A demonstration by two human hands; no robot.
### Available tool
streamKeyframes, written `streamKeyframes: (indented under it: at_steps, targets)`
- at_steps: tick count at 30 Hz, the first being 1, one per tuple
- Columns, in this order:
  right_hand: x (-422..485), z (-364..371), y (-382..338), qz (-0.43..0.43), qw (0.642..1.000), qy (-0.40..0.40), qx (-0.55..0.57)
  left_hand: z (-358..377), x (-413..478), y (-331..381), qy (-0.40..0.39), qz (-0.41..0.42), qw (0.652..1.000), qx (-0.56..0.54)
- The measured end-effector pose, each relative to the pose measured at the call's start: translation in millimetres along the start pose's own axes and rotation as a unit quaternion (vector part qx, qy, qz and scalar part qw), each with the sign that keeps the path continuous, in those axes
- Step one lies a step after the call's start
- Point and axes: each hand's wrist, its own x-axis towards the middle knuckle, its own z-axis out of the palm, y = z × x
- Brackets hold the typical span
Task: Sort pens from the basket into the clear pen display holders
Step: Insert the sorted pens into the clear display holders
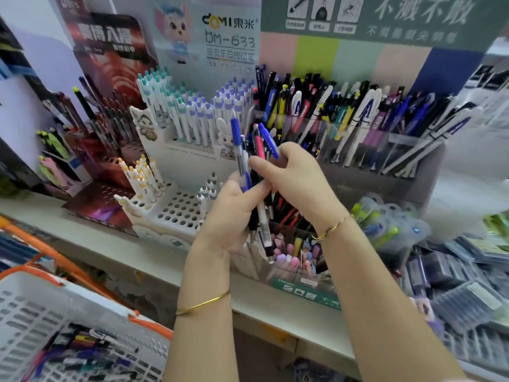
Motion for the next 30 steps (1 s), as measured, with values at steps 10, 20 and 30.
streamKeyframes:
  at_steps: [10, 20, 30]
  targets:
    - [-12.0, -22.3, 11.8, 0.104, 0.958, 0.095, 0.249, 5.1, -4.3, -6.9, -0.005, -0.05, 0.996, -0.077]
    - [-33.1, -15.4, 14.4, 0.117, 0.969, 0.029, 0.216, 21.8, -8.0, -8.0, -0.034, -0.04, 0.997, -0.06]
    - [-20.4, -31.5, 24.8, 0.097, 0.965, 0.134, 0.202, 21.3, 2.7, -8.7, 0.073, -0.094, 0.981, -0.151]
